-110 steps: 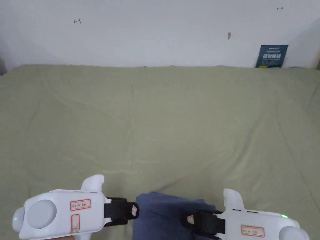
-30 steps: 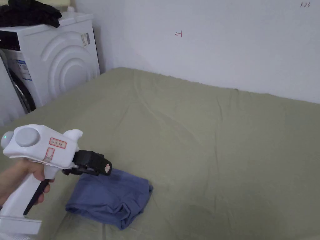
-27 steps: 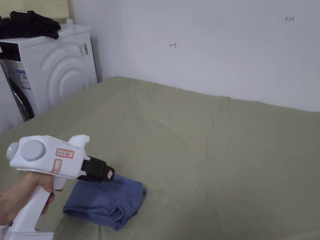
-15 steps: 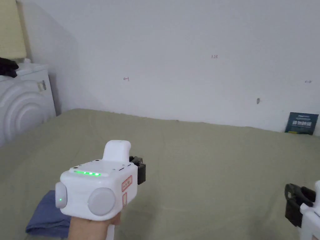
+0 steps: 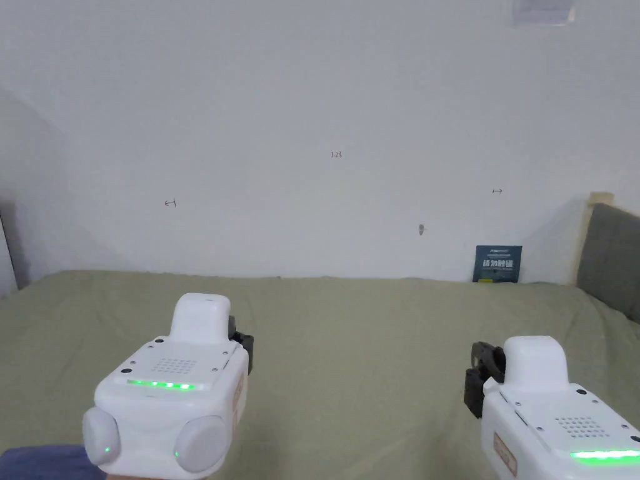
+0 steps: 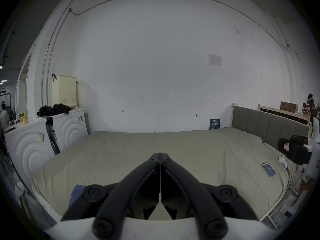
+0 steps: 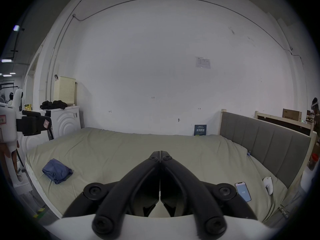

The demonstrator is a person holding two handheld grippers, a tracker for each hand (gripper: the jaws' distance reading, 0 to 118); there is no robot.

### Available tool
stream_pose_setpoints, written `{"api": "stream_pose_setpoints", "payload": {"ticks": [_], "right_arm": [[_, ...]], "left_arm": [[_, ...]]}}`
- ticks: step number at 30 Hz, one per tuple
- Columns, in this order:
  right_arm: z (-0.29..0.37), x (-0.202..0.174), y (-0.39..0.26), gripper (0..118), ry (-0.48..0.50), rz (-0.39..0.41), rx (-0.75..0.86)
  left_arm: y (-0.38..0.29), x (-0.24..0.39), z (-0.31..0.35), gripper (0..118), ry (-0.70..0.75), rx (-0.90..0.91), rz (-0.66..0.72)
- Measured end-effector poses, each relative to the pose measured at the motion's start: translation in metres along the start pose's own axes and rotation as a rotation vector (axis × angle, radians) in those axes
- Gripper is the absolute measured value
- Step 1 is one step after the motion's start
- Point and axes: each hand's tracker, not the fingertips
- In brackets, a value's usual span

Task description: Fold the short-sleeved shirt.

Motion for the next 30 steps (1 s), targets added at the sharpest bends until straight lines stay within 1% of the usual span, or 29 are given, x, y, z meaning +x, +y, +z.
{"api": "stream_pose_setpoints", "payload": {"ticks": [12,13,14,15,16,17,18,19,20,21,22,23,29,30], "right_arm": [[0.007,0.006,0.007,0,-0.015,0.006,0.012],[0.007,0.006,0.007,1,-0.015,0.009,0.009],[0.006,0.005,0.007,8,-0.019,0.011,0.008],[0.005,0.005,0.005,31,-0.022,0.013,0.009],[0.004,0.005,0.005,59,-0.025,0.016,0.011],[0.003,0.005,0.005,79,-0.022,0.022,0.01],[0.002,0.004,0.006,88,-0.024,0.024,0.007],[0.0,0.004,0.006,88,-0.026,0.027,0.003],[0.001,0.004,0.006,112,-0.025,0.026,0.005],[0.004,0.006,0.007,118,-0.006,0.038,0.075],[0.006,0.007,0.005,118,-0.015,0.035,0.032],[0.005,0.006,0.005,118,-0.025,0.045,0.023],[0.007,0.008,0.003,118,-0.015,0.042,0.01],[0.008,0.008,0.002,118,-0.012,0.039,0.012]], "left_arm": [[-0.005,-0.008,0.0,0,0.001,-0.005,0.008],[-0.006,-0.008,0.0,0,-0.001,-0.007,0.011],[-0.008,-0.01,-0.003,0,-0.001,-0.008,0.01],[-0.009,-0.011,-0.005,5,0.0,-0.009,0.008],[-0.01,-0.012,-0.007,25,0.001,-0.012,0.007],[-0.01,-0.012,-0.008,55,0.002,-0.016,0.011],[-0.009,-0.011,-0.004,73,-0.001,-0.02,0.01],[-0.01,-0.011,-0.007,73,0.012,-0.031,0.0],[-0.017,-0.01,-0.006,117,0.018,-0.061,-0.014],[-0.021,-0.009,-0.005,116,0.028,0.036,-0.016],[-0.013,-0.009,0.002,118,0.022,0.011,-0.021],[-0.012,-0.009,0.004,118,0.022,0.015,-0.019],[-0.014,-0.017,-0.004,118,0.042,0.009,-0.006],[-0.011,-0.016,0.003,118,0.015,0.01,-0.009]]}}
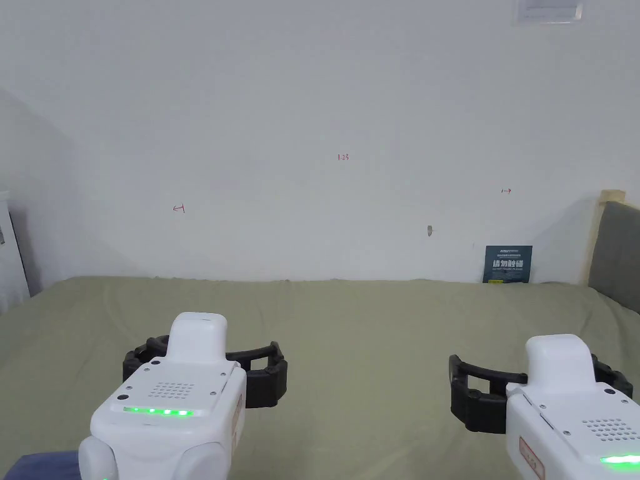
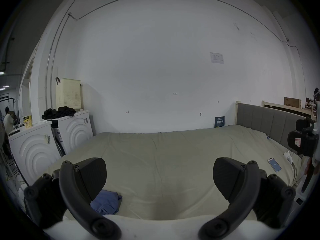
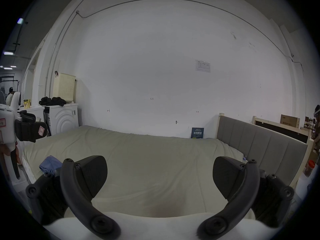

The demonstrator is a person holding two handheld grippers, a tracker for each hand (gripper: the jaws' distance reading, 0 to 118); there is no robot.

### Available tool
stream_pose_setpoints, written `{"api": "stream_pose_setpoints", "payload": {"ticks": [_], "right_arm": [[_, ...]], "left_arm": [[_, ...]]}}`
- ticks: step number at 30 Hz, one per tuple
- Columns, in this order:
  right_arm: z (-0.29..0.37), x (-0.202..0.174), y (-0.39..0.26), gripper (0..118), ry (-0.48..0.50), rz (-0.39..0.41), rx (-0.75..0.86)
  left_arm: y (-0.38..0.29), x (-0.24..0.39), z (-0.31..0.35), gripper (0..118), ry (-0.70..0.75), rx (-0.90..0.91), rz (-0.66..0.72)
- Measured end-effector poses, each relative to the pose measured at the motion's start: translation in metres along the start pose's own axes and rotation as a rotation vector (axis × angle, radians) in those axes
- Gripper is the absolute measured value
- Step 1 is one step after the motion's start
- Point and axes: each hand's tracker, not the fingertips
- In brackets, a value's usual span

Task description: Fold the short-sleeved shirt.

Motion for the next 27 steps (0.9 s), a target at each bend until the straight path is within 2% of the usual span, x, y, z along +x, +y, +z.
{"api": "stream_pose_setpoints", "payload": {"ticks": [2,7,10,15,18,22,27], "right_arm": [[-0.002,-0.003,0.001,118,0.0,0.004,-0.006],[0.002,-0.006,0.004,118,-0.004,0.003,-0.015],[0.003,-0.005,0.005,118,-0.004,-0.003,-0.008],[0.006,-0.005,0.006,118,0.005,-0.01,-0.013],[0.006,-0.005,0.006,118,0.009,-0.014,-0.009],[0.006,-0.006,0.007,118,0.009,-0.008,-0.015],[0.008,-0.007,0.006,118,0.017,-0.012,-0.02]], "left_arm": [[0.002,0.0,0.004,118,-0.045,-0.006,0.014],[0.01,0.008,0.016,118,-0.038,-0.007,-0.019],[0.003,-0.004,-0.002,118,-0.05,0.004,-0.023],[0.008,0.013,0.0,118,0.094,-0.074,-0.055],[0.004,0.014,0.007,118,0.064,-0.031,-0.082],[0.002,0.001,0.002,118,-0.014,-0.026,-0.023],[0.005,-0.001,0.002,118,0.006,-0.061,0.012]]}}
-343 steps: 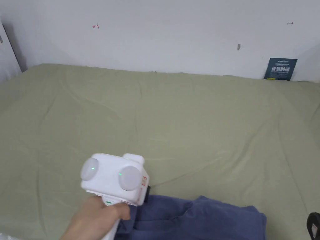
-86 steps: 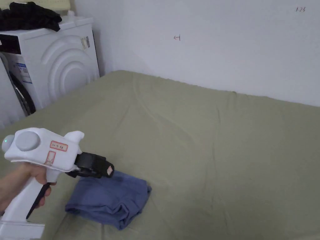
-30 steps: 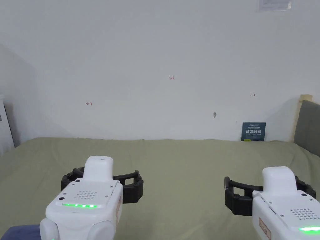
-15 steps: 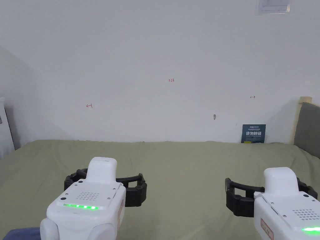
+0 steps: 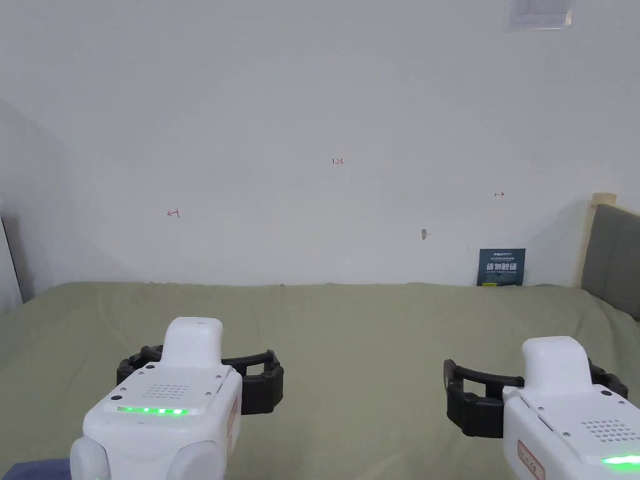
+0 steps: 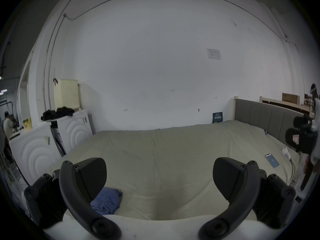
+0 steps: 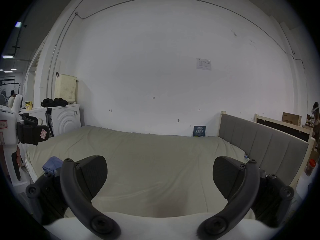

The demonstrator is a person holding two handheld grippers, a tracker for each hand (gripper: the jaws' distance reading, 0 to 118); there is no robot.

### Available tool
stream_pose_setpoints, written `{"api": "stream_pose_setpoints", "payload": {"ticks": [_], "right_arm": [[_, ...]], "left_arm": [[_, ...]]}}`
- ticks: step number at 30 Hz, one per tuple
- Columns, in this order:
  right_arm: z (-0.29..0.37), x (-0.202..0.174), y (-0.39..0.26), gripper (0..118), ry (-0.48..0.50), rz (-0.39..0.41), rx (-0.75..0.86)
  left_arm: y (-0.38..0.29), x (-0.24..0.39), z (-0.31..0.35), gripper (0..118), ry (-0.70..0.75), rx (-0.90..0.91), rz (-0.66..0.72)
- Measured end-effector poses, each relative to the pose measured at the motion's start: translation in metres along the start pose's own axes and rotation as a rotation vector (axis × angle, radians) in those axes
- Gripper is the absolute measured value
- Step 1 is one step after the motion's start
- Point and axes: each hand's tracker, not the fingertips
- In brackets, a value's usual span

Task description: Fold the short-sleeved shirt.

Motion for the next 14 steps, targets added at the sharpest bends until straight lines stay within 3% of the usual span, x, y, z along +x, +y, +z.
{"api": "stream_pose_setpoints", "payload": {"ticks": [7,10,12,14], "right_arm": [[-0.002,0.0,-0.004,118,0.002,-0.006,-0.017],[-0.002,-0.001,-0.005,118,0.003,-0.009,-0.019],[-0.001,-0.001,-0.005,118,0.005,-0.009,-0.02],[0.001,-0.003,-0.005,118,0.009,-0.013,-0.021]], "left_arm": [[0.007,0.002,-0.005,118,-0.01,-0.073,0.003],[0.005,0.007,-0.001,118,0.018,-0.019,-0.006],[0.005,-0.003,0.005,118,-0.097,0.043,0.087],[0.005,-0.007,0.001,118,-0.097,-0.08,0.081]]}}
